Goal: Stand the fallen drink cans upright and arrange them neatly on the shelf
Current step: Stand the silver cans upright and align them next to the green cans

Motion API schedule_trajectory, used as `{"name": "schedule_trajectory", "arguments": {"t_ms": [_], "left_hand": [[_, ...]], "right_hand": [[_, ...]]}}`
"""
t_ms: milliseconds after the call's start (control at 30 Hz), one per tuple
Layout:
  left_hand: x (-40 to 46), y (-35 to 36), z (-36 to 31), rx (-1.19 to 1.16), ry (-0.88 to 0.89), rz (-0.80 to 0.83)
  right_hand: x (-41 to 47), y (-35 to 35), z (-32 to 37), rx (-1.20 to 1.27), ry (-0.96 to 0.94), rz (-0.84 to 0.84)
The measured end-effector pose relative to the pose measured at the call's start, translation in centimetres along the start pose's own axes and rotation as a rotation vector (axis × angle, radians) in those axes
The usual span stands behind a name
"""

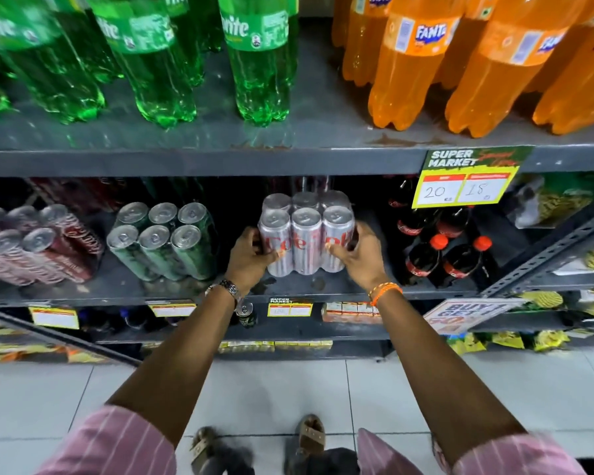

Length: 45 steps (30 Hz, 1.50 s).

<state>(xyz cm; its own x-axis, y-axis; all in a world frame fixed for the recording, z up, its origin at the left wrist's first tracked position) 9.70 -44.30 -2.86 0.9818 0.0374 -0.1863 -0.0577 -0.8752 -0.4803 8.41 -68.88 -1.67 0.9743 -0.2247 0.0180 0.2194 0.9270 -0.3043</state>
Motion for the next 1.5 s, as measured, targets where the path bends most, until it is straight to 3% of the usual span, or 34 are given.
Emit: {"name": "schedule_trajectory", "arguments": {"t_ms": [300, 400, 500, 633, 700, 867, 1067, 1267, 1400, 1500], "left_hand": [[-1.6, 0.7, 1.1, 0.132, 0.004, 0.017], [-1.0, 0.7, 0.2, -0.09, -0.027, 0.124], [0.7, 0.4, -1.0, -0.356, -0.084, 0.136], [2.7, -0.4, -1.9, -0.036, -0.051, 0.052], [3.1, -0.6, -2.2, -0.104, -0.039, 0.011], [2.2, 0.9, -3.1, -0.264, -0.068, 0.198], [-0.3, 0.2, -2.1, -0.333, -0.045, 0.178], [-6.1, 0.7, -0.6, -0.326, -0.069, 0.133], [-8.6, 1.9, -0.3, -0.315, -0.045, 0.182], [-7.5, 1.2, -1.2, -0.301, -0.071, 0.129]], "right_hand": [[-1.8, -0.3, -1.4, 0.047, -0.003, 0.056], [-2.4, -0.8, -1.2, 0.014, 0.036, 0.069], [-3.9, -1.4, -0.3, 0.014, -0.01, -0.083], [-5.1, -0.2, 1.4, -0.154, -0.063, -0.194], [-5.1, 0.2, 1.7, -0.157, -0.04, -0.204], [-4.2, 0.2, 2.1, -0.196, 0.02, -0.208], [-2.5, -0.3, 2.5, -0.101, 0.091, -0.197], [2.6, 0.7, 3.1, 0.025, 0.103, -0.03], [5.8, 2.2, 4.1, -0.1, 0.071, 0.17], [5.2, 1.3, 4.7, -0.048, 0.059, 0.128]]}}
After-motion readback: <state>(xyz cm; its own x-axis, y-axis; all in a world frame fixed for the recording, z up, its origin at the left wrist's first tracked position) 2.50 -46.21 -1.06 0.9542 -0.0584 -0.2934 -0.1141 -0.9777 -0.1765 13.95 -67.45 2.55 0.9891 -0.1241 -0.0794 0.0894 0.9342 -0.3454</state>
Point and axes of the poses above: each hand's wrist, its own x-axis towards the middle knuckle, its own y-axis out of the palm, z = x × y, the point moved 7 cm from there along x, towards the middle knuckle, and after that the axes turned 10 degrees about x, right-handed, at the moved point
